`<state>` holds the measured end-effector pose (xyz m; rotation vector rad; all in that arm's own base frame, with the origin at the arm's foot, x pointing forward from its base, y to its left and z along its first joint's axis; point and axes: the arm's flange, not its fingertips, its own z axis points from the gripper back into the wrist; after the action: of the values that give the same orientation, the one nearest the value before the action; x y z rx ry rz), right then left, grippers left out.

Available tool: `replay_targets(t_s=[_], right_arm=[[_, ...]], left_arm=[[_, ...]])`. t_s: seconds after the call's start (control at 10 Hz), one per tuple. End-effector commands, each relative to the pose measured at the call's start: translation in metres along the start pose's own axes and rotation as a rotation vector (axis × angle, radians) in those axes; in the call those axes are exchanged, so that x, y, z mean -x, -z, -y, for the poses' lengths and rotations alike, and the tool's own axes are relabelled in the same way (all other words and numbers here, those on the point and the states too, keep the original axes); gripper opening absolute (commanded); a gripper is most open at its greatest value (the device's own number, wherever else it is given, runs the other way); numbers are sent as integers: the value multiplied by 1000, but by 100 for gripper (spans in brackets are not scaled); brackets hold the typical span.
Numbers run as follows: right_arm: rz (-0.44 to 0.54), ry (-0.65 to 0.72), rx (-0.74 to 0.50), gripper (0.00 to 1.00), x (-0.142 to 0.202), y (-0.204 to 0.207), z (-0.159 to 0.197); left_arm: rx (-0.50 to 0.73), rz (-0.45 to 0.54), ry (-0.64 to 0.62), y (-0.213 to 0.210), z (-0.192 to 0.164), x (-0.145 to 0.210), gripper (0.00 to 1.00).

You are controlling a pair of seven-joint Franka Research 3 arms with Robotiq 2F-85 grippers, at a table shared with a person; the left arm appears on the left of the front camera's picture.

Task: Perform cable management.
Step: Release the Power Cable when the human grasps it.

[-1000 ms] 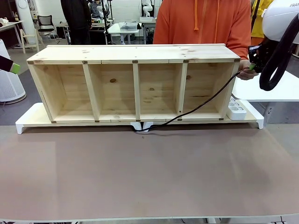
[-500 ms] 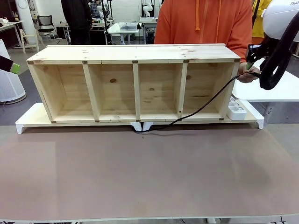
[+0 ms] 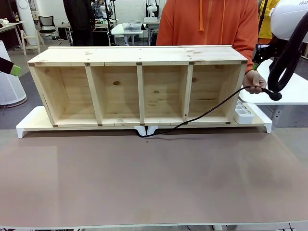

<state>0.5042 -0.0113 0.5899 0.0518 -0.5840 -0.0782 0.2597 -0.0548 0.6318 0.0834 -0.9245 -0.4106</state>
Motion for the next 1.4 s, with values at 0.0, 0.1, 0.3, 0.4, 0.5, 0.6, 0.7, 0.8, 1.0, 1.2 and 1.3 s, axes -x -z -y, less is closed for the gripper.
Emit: replay_targets(t_s=[0.0,0.1,0.3,0.4,0.5,0.6,0.7,0.8,1.0,1.2,1.3], right_arm=[[-5,2,0,60,1,1,0],[-5,2,0,60,1,1,0],[-5,2,0,60,1,1,0],[-5,2,0,60,1,1,0],[-5,2,0,60,1,1,0],[-5,2,0,60,1,1,0],[-5,2,0,60,1,1,0],[-5,2,0,60,1,1,0],[-5,2,0,60,1,1,0],[-5,2,0,60,1,1,0],[-5,2,0,60,1,1,0]], left_arm=[[-5,10,1,1,0,-2,100],[-5,10,1,1,0,-2,100],[-5,10,1,1,0,-2,100],[-5,10,1,1,0,-2,100],[-5,10,1,1,0,-2,100],[-5,10,1,1,0,-2,100],[-5,10,1,1,0,-2,100],[-5,10,1,1,0,-2,100],[-5,10,1,1,0,-2,100],[-5,10,1,1,0,-2,100],[-5,10,1,1,0,-2,100]])
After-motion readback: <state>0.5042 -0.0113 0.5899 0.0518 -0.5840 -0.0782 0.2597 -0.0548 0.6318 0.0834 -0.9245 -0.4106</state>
